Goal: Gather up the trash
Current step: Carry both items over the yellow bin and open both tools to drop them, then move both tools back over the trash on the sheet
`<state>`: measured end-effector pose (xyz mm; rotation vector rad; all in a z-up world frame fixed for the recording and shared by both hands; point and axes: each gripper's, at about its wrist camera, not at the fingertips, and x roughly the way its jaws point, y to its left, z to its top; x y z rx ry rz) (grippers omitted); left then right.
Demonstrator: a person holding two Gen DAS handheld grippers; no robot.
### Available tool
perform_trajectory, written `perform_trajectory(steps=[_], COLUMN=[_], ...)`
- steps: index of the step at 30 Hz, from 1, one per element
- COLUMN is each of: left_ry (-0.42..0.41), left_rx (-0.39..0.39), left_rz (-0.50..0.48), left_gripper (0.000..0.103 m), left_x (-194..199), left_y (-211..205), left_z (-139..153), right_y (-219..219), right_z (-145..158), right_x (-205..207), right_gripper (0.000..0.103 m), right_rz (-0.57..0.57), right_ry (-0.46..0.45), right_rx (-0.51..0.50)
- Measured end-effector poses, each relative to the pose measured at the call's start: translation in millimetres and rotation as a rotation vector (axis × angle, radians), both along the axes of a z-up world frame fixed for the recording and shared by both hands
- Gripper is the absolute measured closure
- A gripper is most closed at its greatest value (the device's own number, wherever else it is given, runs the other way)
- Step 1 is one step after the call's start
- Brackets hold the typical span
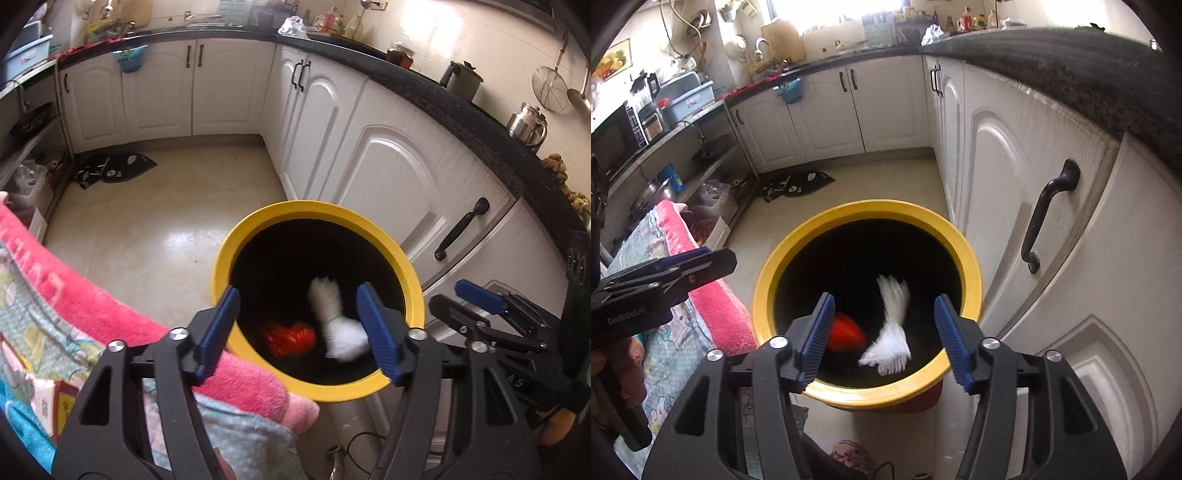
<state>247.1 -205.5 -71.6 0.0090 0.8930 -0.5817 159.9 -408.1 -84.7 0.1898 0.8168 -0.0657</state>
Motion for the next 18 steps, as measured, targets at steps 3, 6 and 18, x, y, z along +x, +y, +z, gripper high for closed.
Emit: perform_trajectory(steps=[3, 6, 18], left_ry=[-0.001, -0.026, -0.147], left_rx=[-0.014, -0.030, -0.040], left_rz=[0.042, 0.105, 0.295], left_gripper=[0.017, 0.011, 0.011], left_x=[-5, -16, -62], left_y=[15, 39, 120], left_z=[6, 18, 65], right_y=[5, 14, 55], right_z=[9, 22, 72], right_x=[-11, -23, -43], right_gripper=[0.036, 0.028, 0.019], right_rz=[-0.007, -0.005, 0.091], right_ry=[-0.029, -0.079, -0.223], right_rx=[-0.021, -0.039, -0.026])
